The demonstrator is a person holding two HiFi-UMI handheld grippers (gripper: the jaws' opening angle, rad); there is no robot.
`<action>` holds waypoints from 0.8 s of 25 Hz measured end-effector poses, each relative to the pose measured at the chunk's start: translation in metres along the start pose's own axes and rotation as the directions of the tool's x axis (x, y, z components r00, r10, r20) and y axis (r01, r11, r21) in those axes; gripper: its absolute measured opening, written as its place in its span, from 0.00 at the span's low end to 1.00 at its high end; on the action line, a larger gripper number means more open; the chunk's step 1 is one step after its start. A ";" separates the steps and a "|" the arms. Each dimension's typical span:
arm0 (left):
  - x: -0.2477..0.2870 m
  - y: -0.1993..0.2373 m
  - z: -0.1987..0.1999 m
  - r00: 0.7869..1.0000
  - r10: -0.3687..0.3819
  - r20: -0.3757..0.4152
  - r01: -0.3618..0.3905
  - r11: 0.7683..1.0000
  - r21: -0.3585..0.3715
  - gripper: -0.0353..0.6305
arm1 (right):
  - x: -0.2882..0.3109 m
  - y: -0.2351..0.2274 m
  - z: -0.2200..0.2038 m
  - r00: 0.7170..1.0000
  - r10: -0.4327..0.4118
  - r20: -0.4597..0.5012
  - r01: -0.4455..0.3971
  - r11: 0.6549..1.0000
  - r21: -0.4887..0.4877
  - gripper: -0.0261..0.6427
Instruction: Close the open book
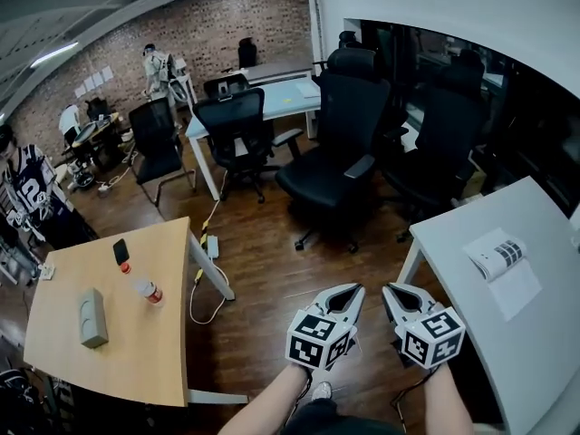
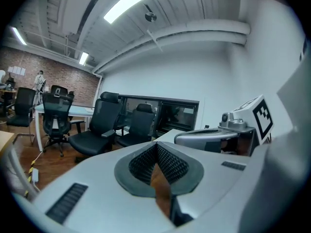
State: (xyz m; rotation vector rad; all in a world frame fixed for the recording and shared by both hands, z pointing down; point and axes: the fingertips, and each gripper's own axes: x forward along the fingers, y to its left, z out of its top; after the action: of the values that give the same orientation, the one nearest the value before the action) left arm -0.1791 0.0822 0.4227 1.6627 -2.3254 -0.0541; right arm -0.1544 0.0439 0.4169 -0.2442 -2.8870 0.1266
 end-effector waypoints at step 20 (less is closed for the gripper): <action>0.138 -0.051 -0.040 0.880 -0.442 -0.173 0.442 0.896 -0.042 0.06 | -0.042 -0.130 -0.046 0.888 -0.438 -0.139 0.454 0.883 0.121 0.05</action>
State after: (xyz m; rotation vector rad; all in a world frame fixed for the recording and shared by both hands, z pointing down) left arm -0.1629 -0.0589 0.4799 2.0729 -1.7767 0.0020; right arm -0.1232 -0.0879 0.4654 0.4316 -2.7229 0.2373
